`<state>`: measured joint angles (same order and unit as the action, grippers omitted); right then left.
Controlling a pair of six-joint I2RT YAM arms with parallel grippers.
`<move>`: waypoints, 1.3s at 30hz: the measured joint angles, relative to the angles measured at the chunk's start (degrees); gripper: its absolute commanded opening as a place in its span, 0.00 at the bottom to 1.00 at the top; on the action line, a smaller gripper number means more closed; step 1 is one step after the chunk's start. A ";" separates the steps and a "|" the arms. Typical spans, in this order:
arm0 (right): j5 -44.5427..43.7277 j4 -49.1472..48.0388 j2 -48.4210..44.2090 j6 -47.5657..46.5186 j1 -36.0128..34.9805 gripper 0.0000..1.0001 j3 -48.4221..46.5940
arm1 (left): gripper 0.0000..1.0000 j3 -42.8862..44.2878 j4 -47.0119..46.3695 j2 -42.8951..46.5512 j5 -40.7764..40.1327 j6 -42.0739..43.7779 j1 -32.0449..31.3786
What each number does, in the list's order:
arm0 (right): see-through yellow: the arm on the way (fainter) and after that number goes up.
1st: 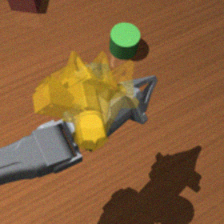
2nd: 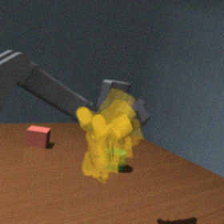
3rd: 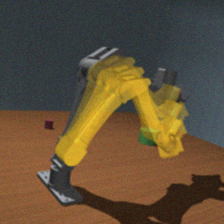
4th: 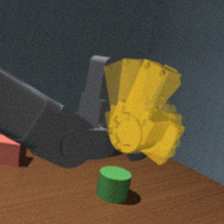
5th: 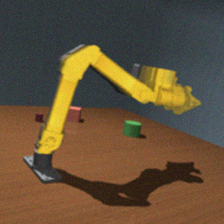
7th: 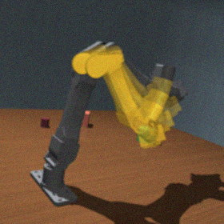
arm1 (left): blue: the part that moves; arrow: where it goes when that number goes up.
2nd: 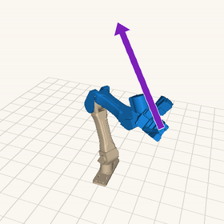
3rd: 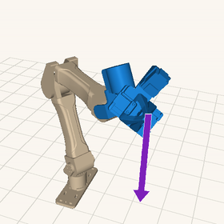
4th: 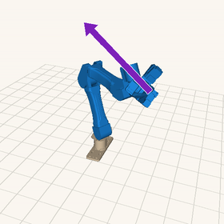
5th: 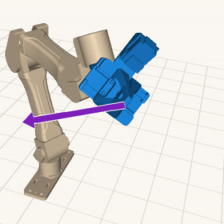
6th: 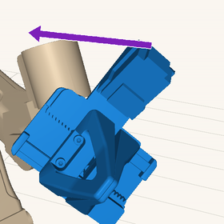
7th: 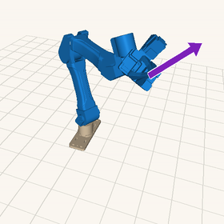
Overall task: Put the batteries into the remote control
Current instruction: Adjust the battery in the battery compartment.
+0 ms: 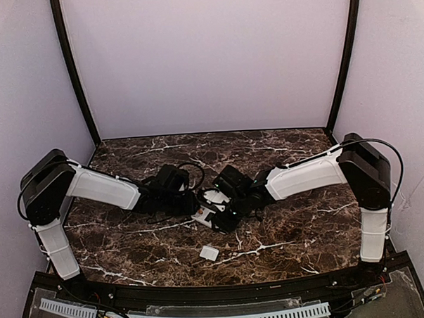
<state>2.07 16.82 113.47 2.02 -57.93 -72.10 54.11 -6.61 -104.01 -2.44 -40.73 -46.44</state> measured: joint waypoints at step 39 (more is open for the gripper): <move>0.55 0.17 -0.02 -0.02 -0.07 0.00 0.00 | 0.26 -0.48 -2.54 2.14 3.69 15.74 -0.04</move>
<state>2.61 16.99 113.45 2.00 -58.00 -72.10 53.63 -9.15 -101.86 1.26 -24.99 -46.48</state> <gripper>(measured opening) 0.540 0.233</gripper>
